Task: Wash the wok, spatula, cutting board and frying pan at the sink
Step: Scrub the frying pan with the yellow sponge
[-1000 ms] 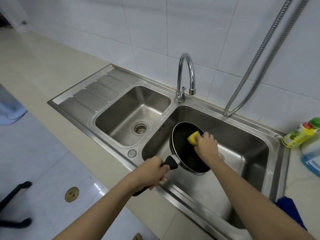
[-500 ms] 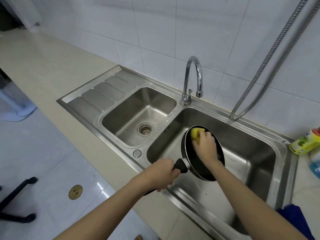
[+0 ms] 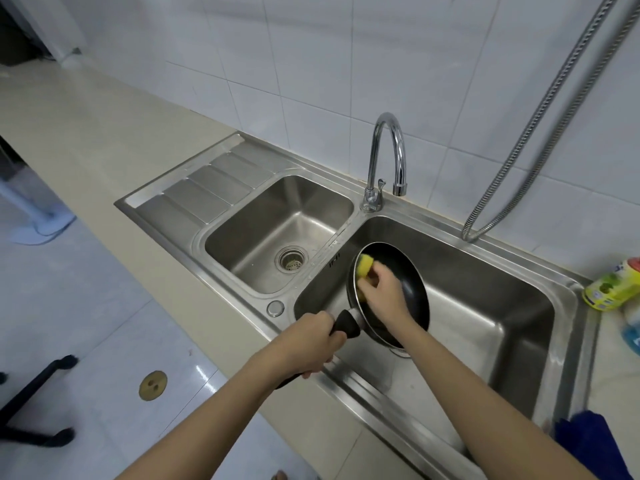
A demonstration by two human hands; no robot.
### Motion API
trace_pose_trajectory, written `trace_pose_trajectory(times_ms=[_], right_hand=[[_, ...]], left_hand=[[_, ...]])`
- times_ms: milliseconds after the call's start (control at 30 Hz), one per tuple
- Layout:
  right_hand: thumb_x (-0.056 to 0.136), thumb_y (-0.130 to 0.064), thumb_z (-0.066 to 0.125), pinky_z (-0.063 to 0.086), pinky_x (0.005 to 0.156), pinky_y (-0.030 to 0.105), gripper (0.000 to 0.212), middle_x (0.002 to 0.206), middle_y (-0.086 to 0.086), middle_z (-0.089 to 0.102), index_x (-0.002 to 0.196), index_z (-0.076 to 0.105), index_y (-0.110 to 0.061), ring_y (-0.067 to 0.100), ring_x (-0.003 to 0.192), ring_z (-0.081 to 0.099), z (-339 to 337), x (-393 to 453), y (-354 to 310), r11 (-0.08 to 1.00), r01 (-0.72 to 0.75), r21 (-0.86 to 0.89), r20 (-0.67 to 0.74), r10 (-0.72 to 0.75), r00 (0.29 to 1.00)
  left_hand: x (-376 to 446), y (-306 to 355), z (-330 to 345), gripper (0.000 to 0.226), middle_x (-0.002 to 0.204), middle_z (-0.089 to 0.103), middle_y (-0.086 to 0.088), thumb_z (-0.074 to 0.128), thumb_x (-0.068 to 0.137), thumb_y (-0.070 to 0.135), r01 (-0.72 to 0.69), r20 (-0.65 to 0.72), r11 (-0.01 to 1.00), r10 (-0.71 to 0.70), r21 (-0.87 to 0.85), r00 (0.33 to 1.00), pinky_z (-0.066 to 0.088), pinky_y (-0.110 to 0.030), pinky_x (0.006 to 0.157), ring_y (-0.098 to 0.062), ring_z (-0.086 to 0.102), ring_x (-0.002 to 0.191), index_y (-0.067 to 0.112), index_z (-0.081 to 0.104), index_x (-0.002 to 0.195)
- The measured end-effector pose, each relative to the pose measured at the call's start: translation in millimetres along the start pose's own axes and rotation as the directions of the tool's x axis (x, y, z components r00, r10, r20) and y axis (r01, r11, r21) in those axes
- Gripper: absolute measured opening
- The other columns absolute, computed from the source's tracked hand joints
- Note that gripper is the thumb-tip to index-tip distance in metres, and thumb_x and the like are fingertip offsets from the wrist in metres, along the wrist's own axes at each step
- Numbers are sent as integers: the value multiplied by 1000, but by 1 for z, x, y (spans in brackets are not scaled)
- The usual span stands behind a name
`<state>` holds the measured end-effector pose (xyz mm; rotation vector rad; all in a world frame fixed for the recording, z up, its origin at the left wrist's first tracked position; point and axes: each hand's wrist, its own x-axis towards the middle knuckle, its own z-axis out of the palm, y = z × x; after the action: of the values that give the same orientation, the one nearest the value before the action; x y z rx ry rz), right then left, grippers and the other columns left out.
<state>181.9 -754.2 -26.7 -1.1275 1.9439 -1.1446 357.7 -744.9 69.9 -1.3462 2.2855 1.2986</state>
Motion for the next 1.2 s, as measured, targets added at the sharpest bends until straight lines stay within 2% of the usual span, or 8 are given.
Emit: trace_pose_trajectory(times_ms=[167,300,467,600,700,933,1100,1200], right_hand=[[85,-23,59,42,84,39,34,116,12,53,116,55,-11,33,105,50,-39,29,19,661,33,-749,7,-42,999],[74,-31,73,46,76,38,45,103,15,60,111,60,-10,36,92,57,-49,17,36,297,193,-935,185,-57,981],[94,-23,49,38,72,32,11,87,6,58,95,54,-13,21,85,54,-27,-16,8,963,-169,-211,427,246,870],[92,-19,52,40,73,30,5,88,3,58,91,56,-16,21,87,56,-8,-20,-11,979,-177,99,180,158,971],[92,-19,54,36,78,36,17,106,13,50,105,52,-8,33,100,50,-14,-1,-12,923,-41,-382,-121,-6,993],[91,-26,57,48,75,42,32,111,17,54,117,50,-10,38,96,57,-58,21,15,387,164,-907,157,-50,986],[94,-29,45,41,76,35,15,96,3,54,105,53,-23,30,95,57,-54,-6,10,721,188,-667,368,99,925],[93,-16,47,37,64,29,17,81,2,53,82,49,-29,24,80,53,-46,-24,11,928,138,-347,132,-97,986]], left_hand=[[-7,3,7,24,68,59,-3,45,100,24,7,-16,989,-10,-149,1000,39,-22,40,-13,47,42,4,53,90],[0,1,-4,30,58,54,-8,46,99,21,50,-62,958,-70,-284,996,38,-24,40,-16,45,40,4,52,75],[4,2,-9,24,64,55,-6,45,99,20,55,-74,982,-69,-179,995,38,-22,38,-10,46,36,8,49,78],[-3,12,-10,21,81,66,-13,43,99,22,42,-10,998,-42,42,999,39,-19,38,-16,54,47,5,55,92],[-10,24,-8,20,80,66,-13,45,97,21,5,10,992,-6,127,1000,41,-20,38,-17,54,45,5,54,89],[-8,20,-18,42,67,60,-7,72,82,40,27,-45,998,-30,-59,999,43,-23,42,-16,53,46,6,55,100],[10,5,-12,43,80,59,-7,72,84,27,41,-115,968,-71,-246,991,43,-25,42,-15,53,50,11,45,113],[19,-5,0,35,77,59,-6,66,84,16,67,-94,944,-102,-322,990,41,-23,38,-13,52,46,16,44,111]])
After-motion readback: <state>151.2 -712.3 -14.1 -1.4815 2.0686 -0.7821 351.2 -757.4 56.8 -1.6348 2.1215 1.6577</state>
